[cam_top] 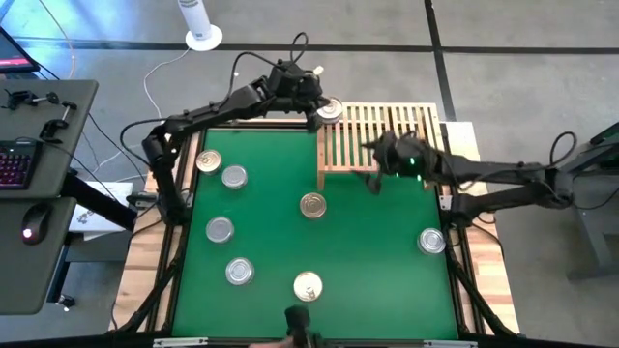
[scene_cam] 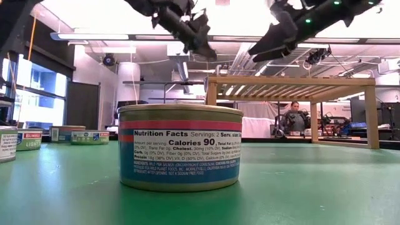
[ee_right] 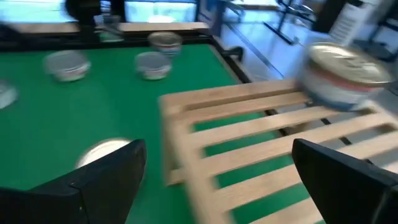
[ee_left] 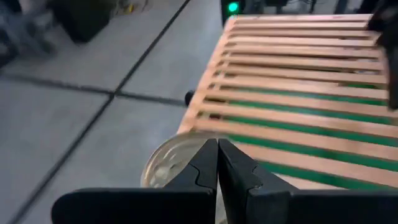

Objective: Stack canned seafood by type on shelf
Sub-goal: Put the blue pink tuna can on the shelf

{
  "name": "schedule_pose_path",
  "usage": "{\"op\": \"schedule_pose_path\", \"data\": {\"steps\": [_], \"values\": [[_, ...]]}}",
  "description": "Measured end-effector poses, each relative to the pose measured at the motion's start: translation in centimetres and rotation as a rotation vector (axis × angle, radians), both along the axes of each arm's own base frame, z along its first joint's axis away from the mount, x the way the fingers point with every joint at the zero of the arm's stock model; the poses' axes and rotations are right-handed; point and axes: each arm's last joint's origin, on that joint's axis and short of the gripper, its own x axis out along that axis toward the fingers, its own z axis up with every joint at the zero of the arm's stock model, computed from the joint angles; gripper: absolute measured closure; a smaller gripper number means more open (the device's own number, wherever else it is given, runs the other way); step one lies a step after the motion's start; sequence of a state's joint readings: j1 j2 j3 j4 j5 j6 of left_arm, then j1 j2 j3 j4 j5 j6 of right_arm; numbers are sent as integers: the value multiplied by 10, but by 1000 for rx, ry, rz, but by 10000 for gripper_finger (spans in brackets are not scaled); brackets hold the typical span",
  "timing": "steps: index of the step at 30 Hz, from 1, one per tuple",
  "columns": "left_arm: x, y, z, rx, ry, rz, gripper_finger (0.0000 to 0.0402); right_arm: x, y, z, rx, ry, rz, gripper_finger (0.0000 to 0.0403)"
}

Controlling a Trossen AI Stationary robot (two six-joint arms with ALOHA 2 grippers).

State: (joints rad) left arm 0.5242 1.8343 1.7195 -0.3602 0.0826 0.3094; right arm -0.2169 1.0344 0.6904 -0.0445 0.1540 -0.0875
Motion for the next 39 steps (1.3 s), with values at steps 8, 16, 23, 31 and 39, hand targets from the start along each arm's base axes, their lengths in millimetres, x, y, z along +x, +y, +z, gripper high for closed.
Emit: {"op": "schedule_pose_path", "data": {"steps": [8, 16, 23, 31, 39], "values": [[-1, -70, -1, 89, 193, -35, 401, -2, 55, -30, 66, -20, 164, 5], [-21, 5, -40, 19, 222, 337, 401, -7, 80, -34, 5, -40, 45, 5], [-17, 47, -76, -77, 166, 311, 401, -8, 82, -33, -9, -51, 1, 5], [-8, 52, -80, -49, 110, 307, 401, -7, 80, -33, -12, -49, -5, 5], [-7, 53, -78, -38, 76, 309, 401, -7, 78, -33, -13, -48, -16, 5]]}}
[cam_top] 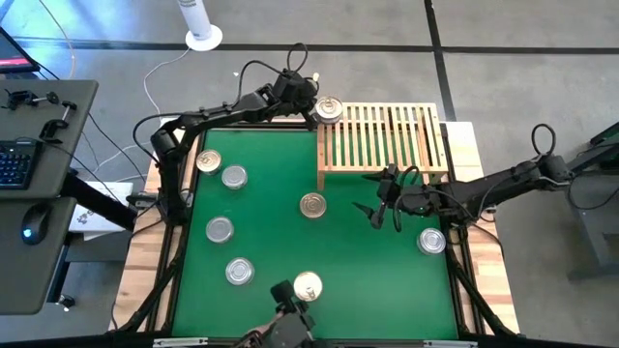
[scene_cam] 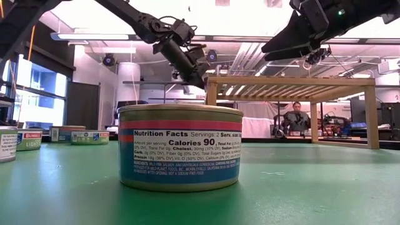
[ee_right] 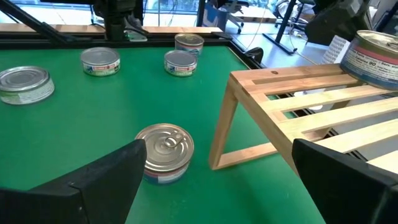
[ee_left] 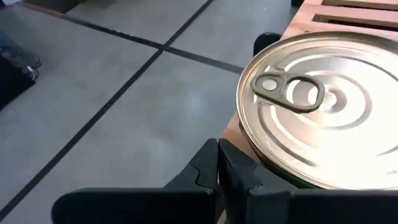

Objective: Stack canned seafood by type on shelf
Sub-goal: Put the blue pink tuna can on the shelf

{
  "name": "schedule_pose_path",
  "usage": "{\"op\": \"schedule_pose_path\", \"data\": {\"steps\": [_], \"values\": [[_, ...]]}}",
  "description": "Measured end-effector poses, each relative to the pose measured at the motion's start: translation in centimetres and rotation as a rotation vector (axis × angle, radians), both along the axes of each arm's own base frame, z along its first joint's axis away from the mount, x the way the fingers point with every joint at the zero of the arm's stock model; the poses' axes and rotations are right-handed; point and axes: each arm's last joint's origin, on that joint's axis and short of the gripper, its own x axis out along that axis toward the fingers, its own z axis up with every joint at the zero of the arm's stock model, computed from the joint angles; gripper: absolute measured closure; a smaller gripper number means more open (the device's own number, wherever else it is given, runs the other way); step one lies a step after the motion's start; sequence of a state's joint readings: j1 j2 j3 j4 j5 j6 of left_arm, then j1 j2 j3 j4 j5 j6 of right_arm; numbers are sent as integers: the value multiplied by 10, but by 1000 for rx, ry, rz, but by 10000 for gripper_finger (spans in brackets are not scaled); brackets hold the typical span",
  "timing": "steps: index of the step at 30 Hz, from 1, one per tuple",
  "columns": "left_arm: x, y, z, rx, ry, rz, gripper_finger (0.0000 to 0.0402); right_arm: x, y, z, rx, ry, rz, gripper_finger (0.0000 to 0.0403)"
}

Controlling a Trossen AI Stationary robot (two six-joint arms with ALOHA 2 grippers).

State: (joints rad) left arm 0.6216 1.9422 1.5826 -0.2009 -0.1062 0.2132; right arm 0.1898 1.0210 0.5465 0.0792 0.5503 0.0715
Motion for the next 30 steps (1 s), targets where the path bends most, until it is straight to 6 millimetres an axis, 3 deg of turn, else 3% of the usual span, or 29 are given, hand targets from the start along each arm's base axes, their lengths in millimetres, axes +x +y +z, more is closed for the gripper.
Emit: {"op": "schedule_pose_path", "data": {"steps": [18, 23, 30], "values": [[2, 0, 15, 57, -91, -23, 401, 0, 0, 0, 18, -7, -8, 5], [-10, -8, 28, 40, -30, -23, 401, -1, 0, -2, 25, 3, -19, 5], [-21, -17, 14, -94, 132, -42, 401, -2, -2, -2, -15, 17, -71, 5]]}}
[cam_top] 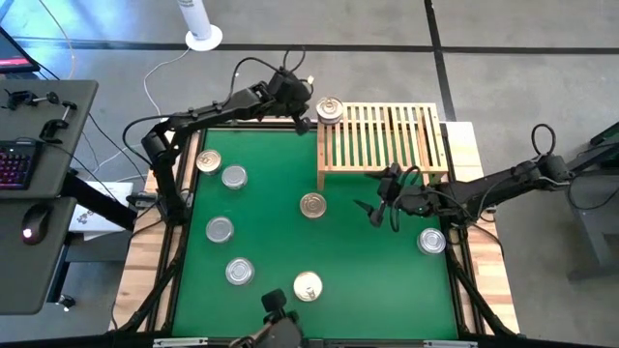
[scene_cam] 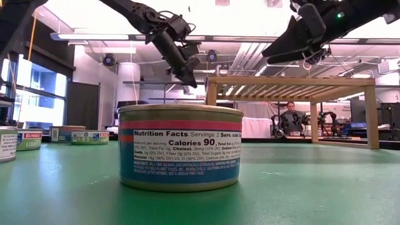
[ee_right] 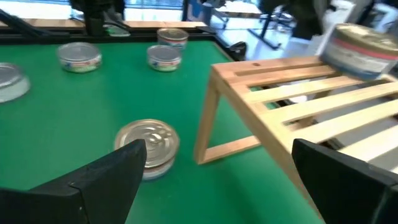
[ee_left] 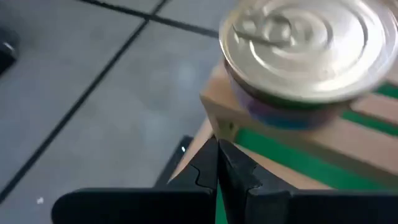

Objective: Stack canned seafood by type on shelf
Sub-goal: Put the blue pink tuna can on the shelf, then stack the blue pink tuna can on top of the blue pink tuna can on the shelf

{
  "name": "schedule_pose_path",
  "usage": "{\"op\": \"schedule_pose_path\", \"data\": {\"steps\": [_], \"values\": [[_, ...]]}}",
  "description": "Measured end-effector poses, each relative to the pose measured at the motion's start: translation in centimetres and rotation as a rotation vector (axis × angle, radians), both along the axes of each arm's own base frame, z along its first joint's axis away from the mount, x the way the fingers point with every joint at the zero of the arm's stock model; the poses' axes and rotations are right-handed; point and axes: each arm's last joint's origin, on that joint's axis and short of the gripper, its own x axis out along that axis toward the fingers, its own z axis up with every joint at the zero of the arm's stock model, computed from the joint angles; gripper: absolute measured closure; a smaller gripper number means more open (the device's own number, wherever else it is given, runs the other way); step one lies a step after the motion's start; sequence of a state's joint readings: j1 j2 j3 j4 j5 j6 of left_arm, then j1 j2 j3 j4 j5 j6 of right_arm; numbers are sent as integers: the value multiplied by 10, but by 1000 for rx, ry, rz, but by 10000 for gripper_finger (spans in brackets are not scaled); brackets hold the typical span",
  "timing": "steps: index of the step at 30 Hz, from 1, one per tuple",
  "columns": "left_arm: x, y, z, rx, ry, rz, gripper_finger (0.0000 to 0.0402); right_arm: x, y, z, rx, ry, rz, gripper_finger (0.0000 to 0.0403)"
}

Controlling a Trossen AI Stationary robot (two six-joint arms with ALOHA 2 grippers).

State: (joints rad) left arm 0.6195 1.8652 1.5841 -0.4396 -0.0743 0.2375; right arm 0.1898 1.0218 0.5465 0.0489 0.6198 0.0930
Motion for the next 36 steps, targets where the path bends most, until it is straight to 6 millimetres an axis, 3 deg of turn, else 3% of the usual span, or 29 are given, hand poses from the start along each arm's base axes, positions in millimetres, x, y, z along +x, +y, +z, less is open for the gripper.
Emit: {"op": "schedule_pose_path", "data": {"steps": [20, 26, 31, 36], "values": [[15, 0, 4, 46, -135, -42, 401, -1, -2, 0, -42, 4, -53, 5], [10, -1, 6, 120, -40, 24, 402, -1, -2, 1, 1, -24, -85, 5], [0, -28, 23, 121, 59, 6, 401, -2, 1, -12, 73, -24, 11, 5], [4, -86, 29, 40, 170, -123, 402, 0, 15, -32, 156, -90, 188, 5]]}}
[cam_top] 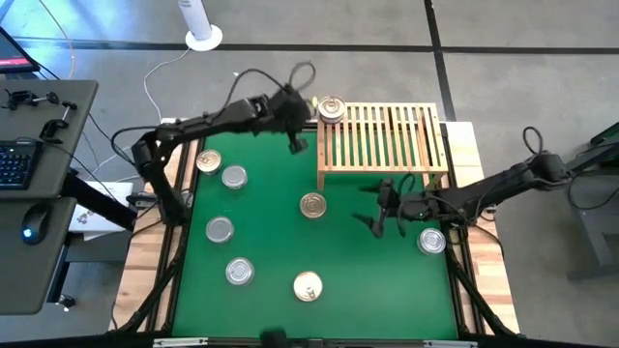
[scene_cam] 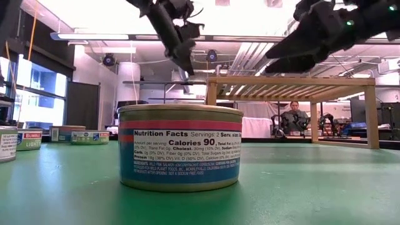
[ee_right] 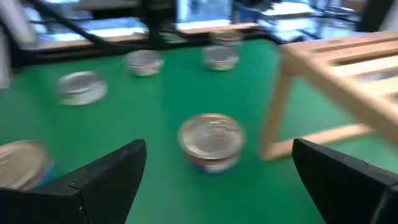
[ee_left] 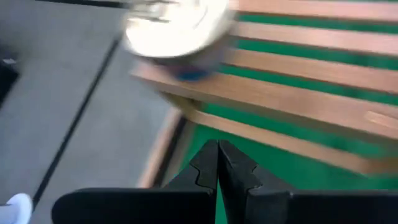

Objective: Stack canned seafood by type on shelf
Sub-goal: Stack the blue pink tuna can on top of the blue pink tuna can on the shelf

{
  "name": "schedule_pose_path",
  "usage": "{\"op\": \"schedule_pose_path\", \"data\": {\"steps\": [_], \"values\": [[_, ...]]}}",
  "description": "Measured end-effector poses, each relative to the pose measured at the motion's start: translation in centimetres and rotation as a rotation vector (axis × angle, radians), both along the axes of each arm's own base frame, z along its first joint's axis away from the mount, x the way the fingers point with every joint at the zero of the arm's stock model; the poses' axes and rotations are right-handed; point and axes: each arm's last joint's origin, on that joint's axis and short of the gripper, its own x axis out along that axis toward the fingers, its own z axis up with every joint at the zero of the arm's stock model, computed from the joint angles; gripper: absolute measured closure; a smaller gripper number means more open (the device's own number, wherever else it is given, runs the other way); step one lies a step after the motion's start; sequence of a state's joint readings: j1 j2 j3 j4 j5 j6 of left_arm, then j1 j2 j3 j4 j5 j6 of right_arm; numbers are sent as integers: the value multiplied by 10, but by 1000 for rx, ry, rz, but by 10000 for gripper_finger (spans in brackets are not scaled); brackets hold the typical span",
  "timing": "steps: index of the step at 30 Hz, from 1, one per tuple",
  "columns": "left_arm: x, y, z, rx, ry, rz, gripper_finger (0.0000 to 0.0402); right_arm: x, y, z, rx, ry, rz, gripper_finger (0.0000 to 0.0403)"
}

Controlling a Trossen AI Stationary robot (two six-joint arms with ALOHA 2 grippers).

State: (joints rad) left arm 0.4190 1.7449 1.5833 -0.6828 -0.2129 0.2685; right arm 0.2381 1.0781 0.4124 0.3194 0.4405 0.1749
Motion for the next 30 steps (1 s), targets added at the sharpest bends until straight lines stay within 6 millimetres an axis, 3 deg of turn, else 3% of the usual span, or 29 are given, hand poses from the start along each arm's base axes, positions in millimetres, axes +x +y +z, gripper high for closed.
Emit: {"op": "schedule_pose_path", "data": {"steps": [3, 9, 13, 18, 25, 30], "values": [[10, -42, -5, -46, 47, -84, 401, 2, 12, -12, 9, -9, 58, 5], [14, -118, -58, -81, -2, -229, 401, 6, 49, -32, 80, -11, 123, 5], [-2, -164, -84, -146, -139, -265, 402, 2, 79, -47, 131, -40, 124, 5], [-33, -225, -96, -251, -262, -333, 402, 8, 112, -66, 145, 0, 183, 5], [-70, -311, -110, -340, -342, -282, 402, 44, 146, -98, 161, 136, 339, 5], [-85, -352, -128, -497, -361, -222, 401, 68, 162, -104, 127, 185, 385, 5]]}}
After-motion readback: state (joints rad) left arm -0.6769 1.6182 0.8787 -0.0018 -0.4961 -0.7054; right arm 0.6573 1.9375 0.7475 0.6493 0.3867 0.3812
